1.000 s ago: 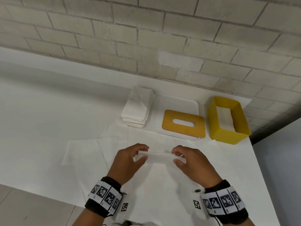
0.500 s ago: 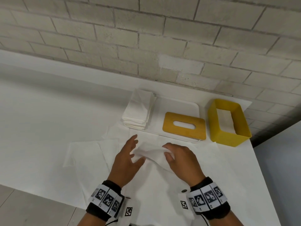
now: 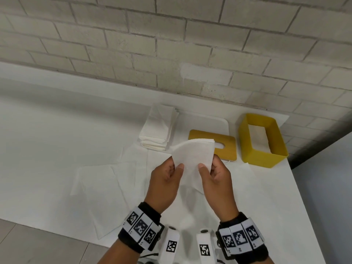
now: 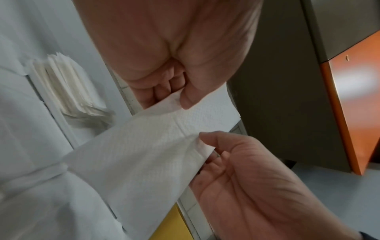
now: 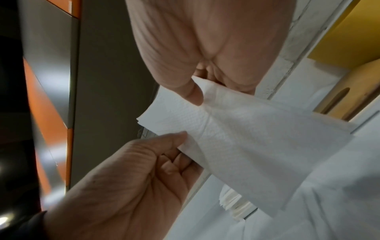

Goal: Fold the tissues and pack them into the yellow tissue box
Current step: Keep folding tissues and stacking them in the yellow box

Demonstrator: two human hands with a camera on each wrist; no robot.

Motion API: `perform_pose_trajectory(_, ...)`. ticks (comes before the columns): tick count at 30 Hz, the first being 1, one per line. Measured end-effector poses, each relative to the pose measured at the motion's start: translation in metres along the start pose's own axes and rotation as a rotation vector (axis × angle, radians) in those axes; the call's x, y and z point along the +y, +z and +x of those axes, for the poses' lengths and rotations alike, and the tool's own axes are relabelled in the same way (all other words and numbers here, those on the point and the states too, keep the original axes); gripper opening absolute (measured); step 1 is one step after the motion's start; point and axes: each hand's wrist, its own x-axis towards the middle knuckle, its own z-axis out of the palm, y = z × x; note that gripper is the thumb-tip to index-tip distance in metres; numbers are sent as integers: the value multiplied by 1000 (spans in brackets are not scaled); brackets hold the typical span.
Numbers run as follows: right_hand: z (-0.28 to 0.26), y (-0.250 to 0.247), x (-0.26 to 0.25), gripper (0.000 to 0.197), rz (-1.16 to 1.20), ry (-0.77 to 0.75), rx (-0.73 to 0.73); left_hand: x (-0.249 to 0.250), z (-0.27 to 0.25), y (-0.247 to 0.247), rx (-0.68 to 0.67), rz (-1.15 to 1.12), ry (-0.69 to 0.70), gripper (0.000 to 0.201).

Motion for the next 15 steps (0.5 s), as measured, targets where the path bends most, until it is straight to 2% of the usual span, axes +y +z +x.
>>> perform_pose_trajectory(3, -2, 2, 8, 29, 19, 49, 23, -3, -2, 1, -18, 22, -15, 27)
perform_pose_trajectory(9, -12, 5, 29, 25, -28, 146, 4, -21, -8, -2, -66, 174, -79, 24)
perform_pose_trajectory(15, -11, 4, 27, 21, -7, 110, 17, -20, -5, -1, -52, 158, -74, 25)
